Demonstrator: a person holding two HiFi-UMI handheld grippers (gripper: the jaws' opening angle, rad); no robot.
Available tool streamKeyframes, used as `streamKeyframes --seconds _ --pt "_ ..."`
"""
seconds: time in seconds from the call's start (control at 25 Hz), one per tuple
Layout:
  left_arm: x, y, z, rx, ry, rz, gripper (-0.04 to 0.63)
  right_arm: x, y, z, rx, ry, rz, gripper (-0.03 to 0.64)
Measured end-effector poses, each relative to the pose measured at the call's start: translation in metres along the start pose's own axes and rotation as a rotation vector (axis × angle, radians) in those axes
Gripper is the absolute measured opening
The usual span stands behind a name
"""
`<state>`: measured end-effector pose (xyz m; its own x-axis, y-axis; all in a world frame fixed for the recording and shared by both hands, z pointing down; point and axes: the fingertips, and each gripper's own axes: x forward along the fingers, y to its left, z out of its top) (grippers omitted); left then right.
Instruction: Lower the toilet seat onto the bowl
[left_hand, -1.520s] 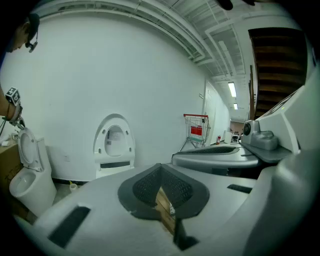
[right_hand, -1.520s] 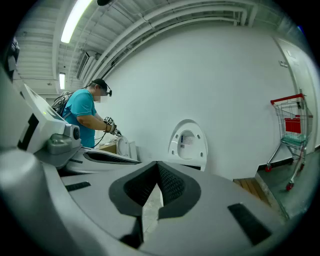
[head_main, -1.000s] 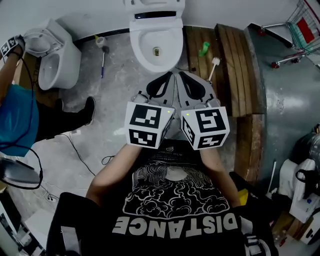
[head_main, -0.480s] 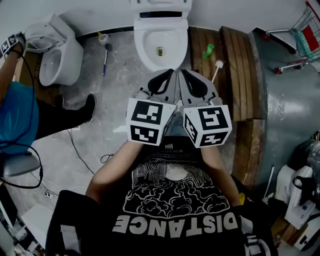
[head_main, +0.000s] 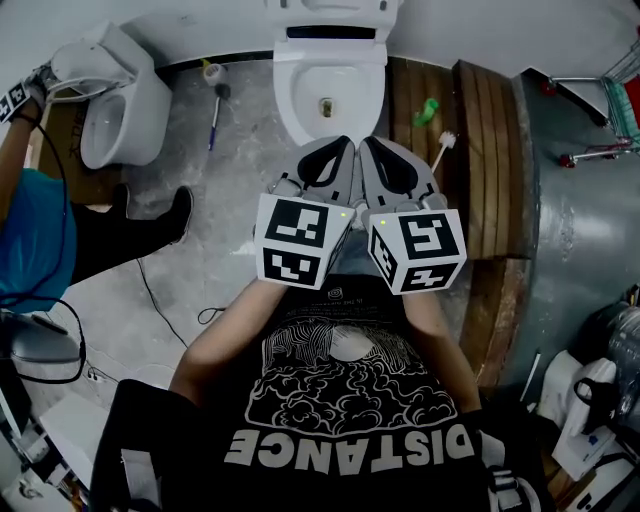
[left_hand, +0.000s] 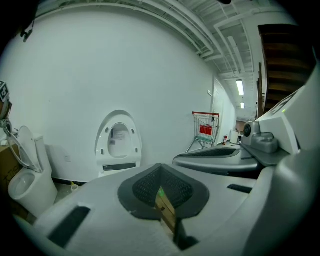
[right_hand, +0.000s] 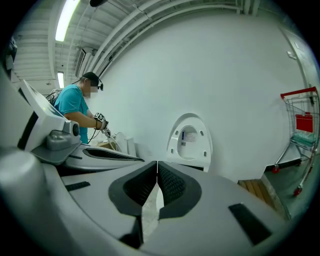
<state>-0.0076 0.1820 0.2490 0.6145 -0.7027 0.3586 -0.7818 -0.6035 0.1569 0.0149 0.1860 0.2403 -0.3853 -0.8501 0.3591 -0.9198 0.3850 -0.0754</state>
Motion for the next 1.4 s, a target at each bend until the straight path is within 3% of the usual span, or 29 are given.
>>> streamKeyframes --seconds 0.6,0.8,1.4 --pt "0.127 0.034 0.031 -0.04 0.076 0.077 0.011 0.089 -0.103 0.022 0.027 0.054 0.078 0.018" --pt "0.164 0.044 0.046 -0.051 0.064 0.105 0.011 0.115 -0.133 0.029 0.025 0.064 0.109 0.018" --pt "0.198 0.08 0.064 -0.046 0.071 0.105 0.011 0.163 -0.148 0.047 0.01 0.064 0.136 0.019"
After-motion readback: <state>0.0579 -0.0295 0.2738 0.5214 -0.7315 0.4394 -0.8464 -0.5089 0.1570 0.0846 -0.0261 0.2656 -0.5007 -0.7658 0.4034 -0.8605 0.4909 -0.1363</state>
